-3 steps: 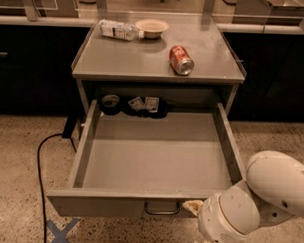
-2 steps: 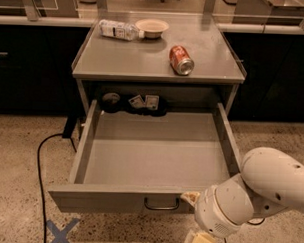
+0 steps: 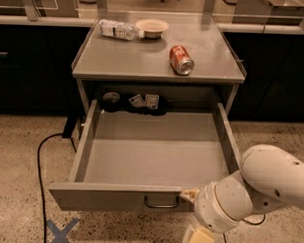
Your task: Close top drawer
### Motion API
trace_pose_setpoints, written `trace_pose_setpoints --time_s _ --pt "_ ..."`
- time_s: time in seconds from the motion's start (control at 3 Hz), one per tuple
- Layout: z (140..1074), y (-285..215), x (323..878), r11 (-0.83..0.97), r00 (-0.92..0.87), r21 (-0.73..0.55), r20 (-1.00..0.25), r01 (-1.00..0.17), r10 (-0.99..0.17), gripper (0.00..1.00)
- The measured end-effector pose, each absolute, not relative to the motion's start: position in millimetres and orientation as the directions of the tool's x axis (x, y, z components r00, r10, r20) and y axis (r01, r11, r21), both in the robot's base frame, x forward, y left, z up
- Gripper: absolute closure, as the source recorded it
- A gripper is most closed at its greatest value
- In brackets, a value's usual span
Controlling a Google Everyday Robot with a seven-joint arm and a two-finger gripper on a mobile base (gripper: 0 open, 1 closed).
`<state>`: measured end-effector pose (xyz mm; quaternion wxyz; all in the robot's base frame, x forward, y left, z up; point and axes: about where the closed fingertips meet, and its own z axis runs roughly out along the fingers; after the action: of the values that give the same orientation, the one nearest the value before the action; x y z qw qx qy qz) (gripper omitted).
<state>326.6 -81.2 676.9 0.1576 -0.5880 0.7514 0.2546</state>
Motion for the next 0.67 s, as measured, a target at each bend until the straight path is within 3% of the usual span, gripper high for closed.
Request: trace_pose_setpoints --time_s 0.67 --pt "690 -73 392 0.209 -0.246 0.133 -0.593 -0.969 -0.767 0.00"
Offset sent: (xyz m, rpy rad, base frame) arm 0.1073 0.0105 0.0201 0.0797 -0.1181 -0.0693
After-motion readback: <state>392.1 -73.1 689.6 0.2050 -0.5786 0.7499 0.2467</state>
